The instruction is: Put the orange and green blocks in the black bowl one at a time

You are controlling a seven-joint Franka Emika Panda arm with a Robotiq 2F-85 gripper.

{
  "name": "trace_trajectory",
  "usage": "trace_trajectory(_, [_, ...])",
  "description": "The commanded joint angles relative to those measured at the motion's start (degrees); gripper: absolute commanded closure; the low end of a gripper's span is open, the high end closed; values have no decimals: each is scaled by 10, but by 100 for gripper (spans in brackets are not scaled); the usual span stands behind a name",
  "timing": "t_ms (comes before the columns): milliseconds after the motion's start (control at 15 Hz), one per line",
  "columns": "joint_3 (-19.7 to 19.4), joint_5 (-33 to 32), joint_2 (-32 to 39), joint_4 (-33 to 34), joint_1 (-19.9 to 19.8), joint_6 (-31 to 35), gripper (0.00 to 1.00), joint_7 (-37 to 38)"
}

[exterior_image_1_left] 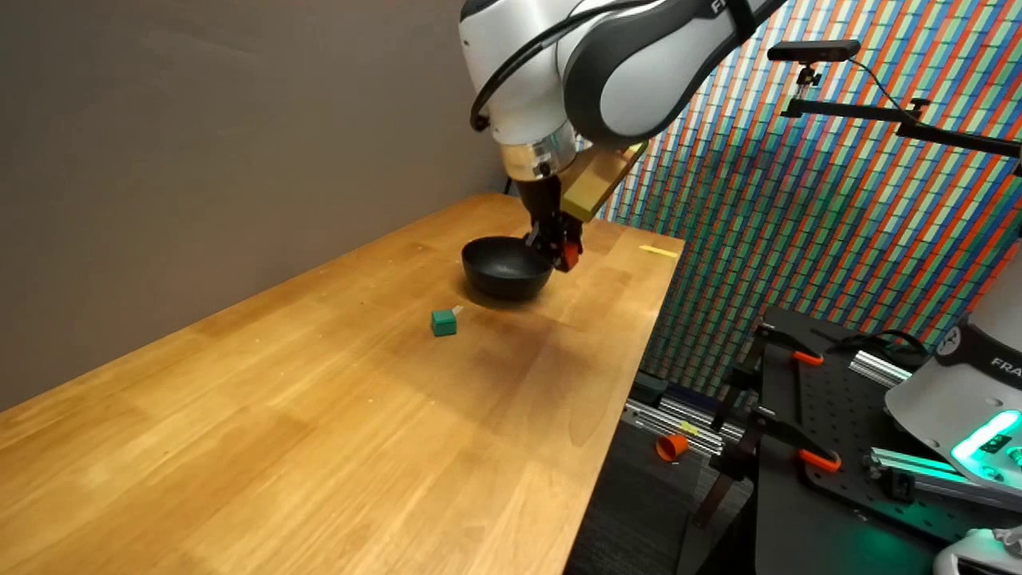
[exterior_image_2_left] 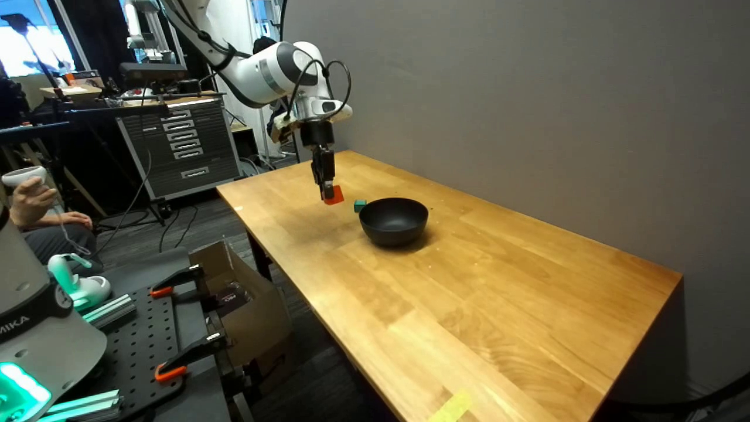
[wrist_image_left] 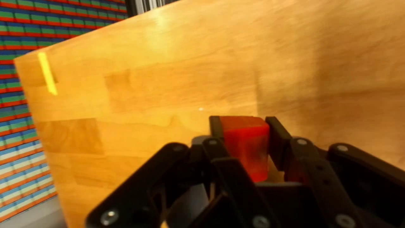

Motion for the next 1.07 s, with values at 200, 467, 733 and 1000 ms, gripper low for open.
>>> trace_trajectory(200, [16, -59, -14, 42, -78, 22, 87, 11])
trace_trajectory(467, [32, 19, 36, 71, -118, 76, 87, -21])
trace_trajectory(733, [34, 74, 91, 94, -127, 127, 36, -47])
trace_trajectory(1000, [38, 96, 115, 122, -114, 141, 7, -66])
